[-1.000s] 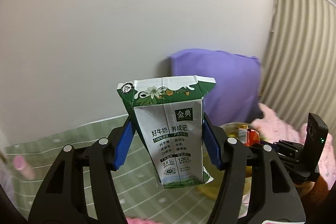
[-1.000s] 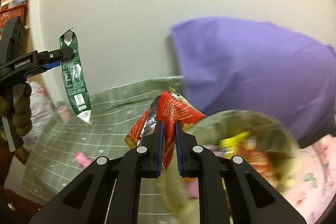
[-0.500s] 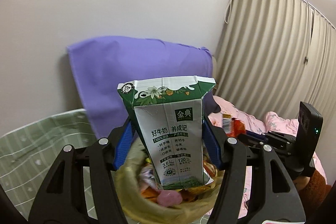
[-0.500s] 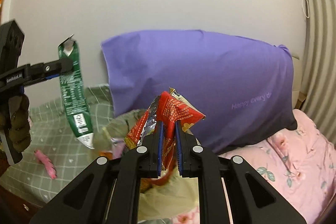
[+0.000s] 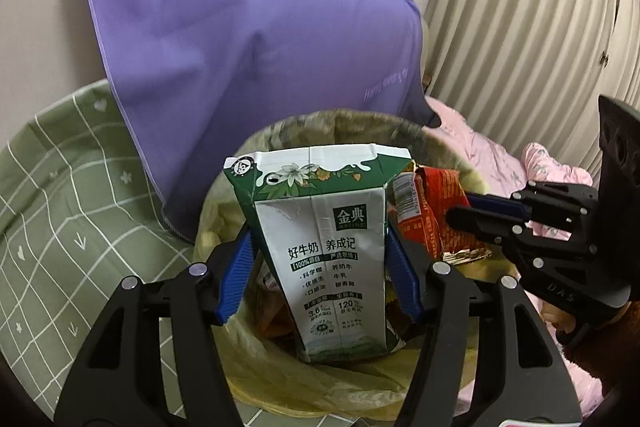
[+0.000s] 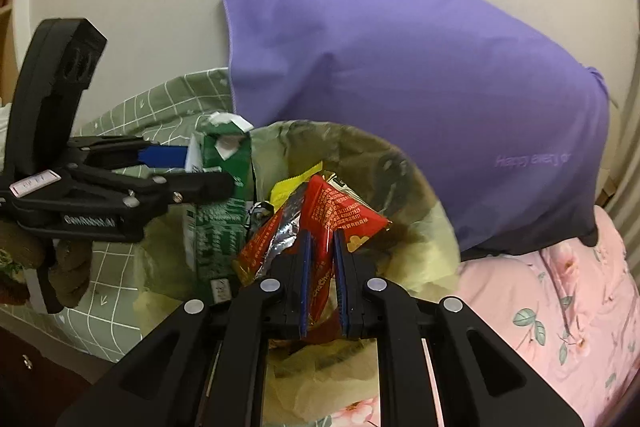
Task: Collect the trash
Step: 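Open the left tool to drop the milk carton while the right tool releases the red packet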
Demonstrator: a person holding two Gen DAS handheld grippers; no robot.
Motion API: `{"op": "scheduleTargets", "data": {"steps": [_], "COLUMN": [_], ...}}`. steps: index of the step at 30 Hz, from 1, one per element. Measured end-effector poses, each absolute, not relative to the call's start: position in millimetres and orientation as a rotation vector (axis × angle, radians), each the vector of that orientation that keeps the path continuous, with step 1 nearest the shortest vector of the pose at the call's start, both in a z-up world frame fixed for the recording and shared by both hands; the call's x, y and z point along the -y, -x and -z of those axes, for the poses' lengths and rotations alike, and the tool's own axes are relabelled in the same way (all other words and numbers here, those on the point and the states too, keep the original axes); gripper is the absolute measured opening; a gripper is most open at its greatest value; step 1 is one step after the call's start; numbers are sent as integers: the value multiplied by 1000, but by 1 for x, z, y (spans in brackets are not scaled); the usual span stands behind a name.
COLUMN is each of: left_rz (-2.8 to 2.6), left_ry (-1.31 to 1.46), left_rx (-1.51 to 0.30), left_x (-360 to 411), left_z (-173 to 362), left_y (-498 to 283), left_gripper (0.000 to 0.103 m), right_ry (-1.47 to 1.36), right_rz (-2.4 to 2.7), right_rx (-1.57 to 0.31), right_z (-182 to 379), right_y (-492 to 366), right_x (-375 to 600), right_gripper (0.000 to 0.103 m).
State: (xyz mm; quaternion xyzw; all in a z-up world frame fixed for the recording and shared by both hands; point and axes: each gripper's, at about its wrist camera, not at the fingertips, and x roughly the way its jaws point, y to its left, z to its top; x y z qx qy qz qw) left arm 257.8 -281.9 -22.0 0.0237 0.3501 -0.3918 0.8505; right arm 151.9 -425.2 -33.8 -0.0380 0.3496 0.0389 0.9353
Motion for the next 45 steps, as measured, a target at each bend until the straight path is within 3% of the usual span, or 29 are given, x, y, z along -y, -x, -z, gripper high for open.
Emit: {"op": "scheduleTargets", "data": {"steps": [19,41,45], "left_rz": [778,871,883], "left_ry": [-71,9,53], "left_rx": [-835,-866,-870], "left_x": [294,287,276], "left_z": [38,36,33], "left_y": [-240,-243,-240], "left_gripper": [57,57,62], "right_ry": [-13,-65,-44], "right_rz": [-252,-111,-80], "right_rx": [-726,-724,-726], "right_z": [40,39,41], "right_y": [-180,-146,-147], "right_x": [462,455,448], "right_gripper": [12,13,13]}}
